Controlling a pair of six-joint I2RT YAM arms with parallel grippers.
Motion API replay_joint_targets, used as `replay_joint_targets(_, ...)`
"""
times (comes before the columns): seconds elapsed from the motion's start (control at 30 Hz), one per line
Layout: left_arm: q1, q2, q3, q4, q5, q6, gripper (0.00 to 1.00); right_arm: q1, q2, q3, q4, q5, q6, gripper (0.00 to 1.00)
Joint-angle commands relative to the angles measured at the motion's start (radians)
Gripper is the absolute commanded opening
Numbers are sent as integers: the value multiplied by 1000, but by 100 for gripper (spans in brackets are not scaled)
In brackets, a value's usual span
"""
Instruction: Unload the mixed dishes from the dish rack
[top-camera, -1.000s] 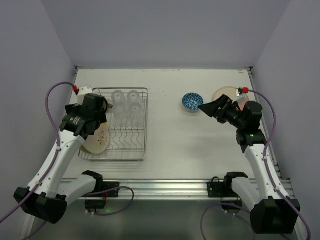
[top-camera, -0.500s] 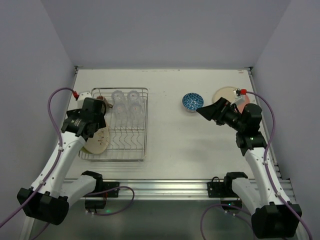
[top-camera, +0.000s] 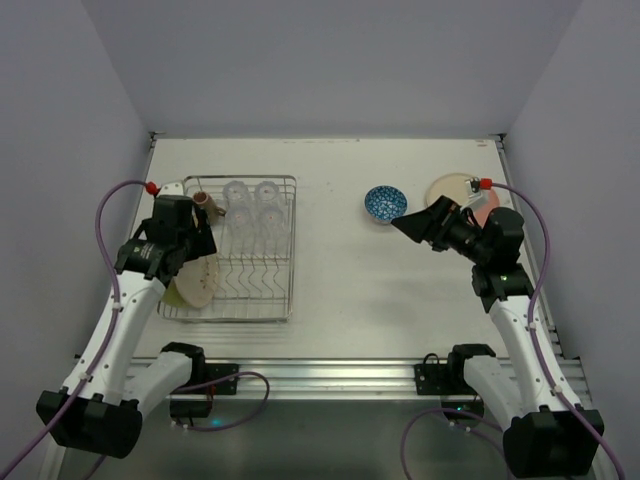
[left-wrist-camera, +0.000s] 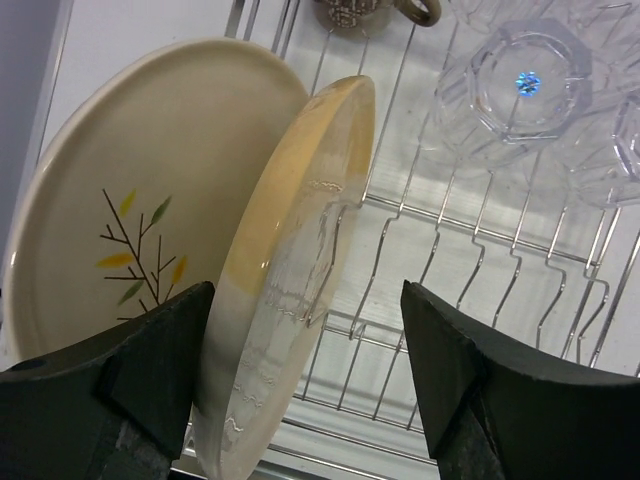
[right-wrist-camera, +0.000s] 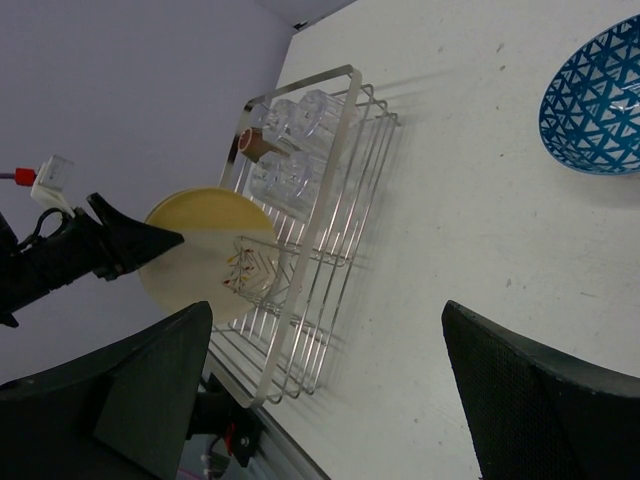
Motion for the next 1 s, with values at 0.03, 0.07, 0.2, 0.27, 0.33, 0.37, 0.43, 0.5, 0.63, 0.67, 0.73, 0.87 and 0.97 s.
replay_joint_targets(0.03,1,-40,-21,76,87,18,78,6,-14,-3,13,-21,-6,99)
replay_joint_targets(0.07,0,-43,-26,78,89,18,77,8,-16,-3,15,-21,-6,99)
replay_joint_targets(0.2,0,-36,-36,85,84,23,70,9,-14,-5,16,-24,-2,99)
replay_joint_targets(0.27,0,-36,-39,93,90,26,61,11,-16,-3,15,-22,-2,99)
replay_joint_targets(0.33,0,-33,-39,94,90,26,57,11,-20,-3,15,-22,0,99)
replay_joint_targets(0.37,0,-30,-38,94,89,26,56,11,-19,-3,15,-22,0,99)
replay_joint_targets(0.43,0,-28,-38,96,89,26,53,14,-20,-3,16,-22,1,99)
replay_joint_targets(0.5,0,-26,-36,96,87,25,51,14,-17,-3,16,-22,3,99)
replay_joint_targets(0.63,0,-30,-27,94,87,28,38,17,-16,-3,18,-22,3,99)
replay_joint_targets(0.67,0,-30,-23,94,87,31,36,15,-14,-5,21,-22,3,99)
replay_joint_targets(0.73,0,-27,-12,94,98,57,27,18,-14,-8,24,-22,9,99)
replay_joint_targets(0.87,-2,-19,-1,87,101,75,19,23,-14,-4,29,-25,15,99)
replay_joint_targets(0.97,-2,-19,4,88,106,84,13,25,-20,1,26,-25,15,99)
